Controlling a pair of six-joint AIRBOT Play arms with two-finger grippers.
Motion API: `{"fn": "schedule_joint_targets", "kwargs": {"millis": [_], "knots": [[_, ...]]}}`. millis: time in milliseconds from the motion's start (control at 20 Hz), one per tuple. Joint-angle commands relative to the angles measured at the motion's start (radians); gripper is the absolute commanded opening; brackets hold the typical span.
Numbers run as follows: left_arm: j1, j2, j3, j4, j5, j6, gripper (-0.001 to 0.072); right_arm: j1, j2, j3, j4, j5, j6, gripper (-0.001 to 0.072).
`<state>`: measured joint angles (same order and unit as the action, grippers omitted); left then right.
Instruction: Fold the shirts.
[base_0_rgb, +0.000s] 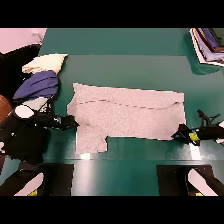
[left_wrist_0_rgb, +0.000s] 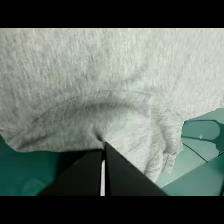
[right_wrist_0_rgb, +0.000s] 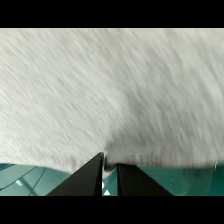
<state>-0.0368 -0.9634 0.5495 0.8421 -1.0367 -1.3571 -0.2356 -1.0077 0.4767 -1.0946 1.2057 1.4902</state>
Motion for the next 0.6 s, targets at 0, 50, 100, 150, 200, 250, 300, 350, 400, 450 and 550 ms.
{"fn": "schedule_joint_targets", "kwargs": {"millis": [0,50,100,150,200,250,300,350,400,450,550], "knots": [[0.0,0.001,0.025,0.101,-0.048,-0.035,0.0018,0.094,-0.06,0.079,-0.008,-0.027,0.001,0.0012],[0.0,0.003,0.045,0.133,-0.076,-0.045,0.0018,0.111,-0.058,0.093,-0.009,-0.017,0.001,0.001],[0.0,0.02,0.058,0.167,-0.1,-0.058,0.0018,0.125,-0.043,0.101,-0.009,-0.001,0.0,0.001],[0.0,0.061,0.065,0.2,-0.122,-0.078,0.0018,0.138,-0.011,0.108,-0.02,0.024,0.001,0.001],[0.0,0.112,0.065,0.229,-0.149,-0.104,0.0017,0.149,0.03,0.116,-0.053,0.064,0.002,0.0009],[0.0,0.172,0.065,0.256,-0.197,-0.124,0.0018,0.158,0.073,0.125,-0.08,0.113,0.004,0.001],[0.0,0.228,0.065,0.273,-0.258,-0.138,0.0018,0.163,0.119,0.134,-0.109,0.174,0.014,0.001],[0.0,0.289,0.066,0.274,-0.335,-0.147,0.0018,0.164,0.174,0.143,-0.14,0.248,0.024,0.001],[0.0,0.341,0.066,0.265,-0.397,-0.174,0.0019,0.163,0.23,0.153,-0.164,0.316,0.033,0.001],[0.0,0.382,0.074,0.251,-0.447,-0.197,0.0019,0.163,0.275,0.167,-0.18,0.366,0.049,0.001],[0.0,0.399,0.117,0.222,-0.472,-0.215,0.0019,0.163,0.338,0.212,-0.191,0.4,0.064,0.001]]}}
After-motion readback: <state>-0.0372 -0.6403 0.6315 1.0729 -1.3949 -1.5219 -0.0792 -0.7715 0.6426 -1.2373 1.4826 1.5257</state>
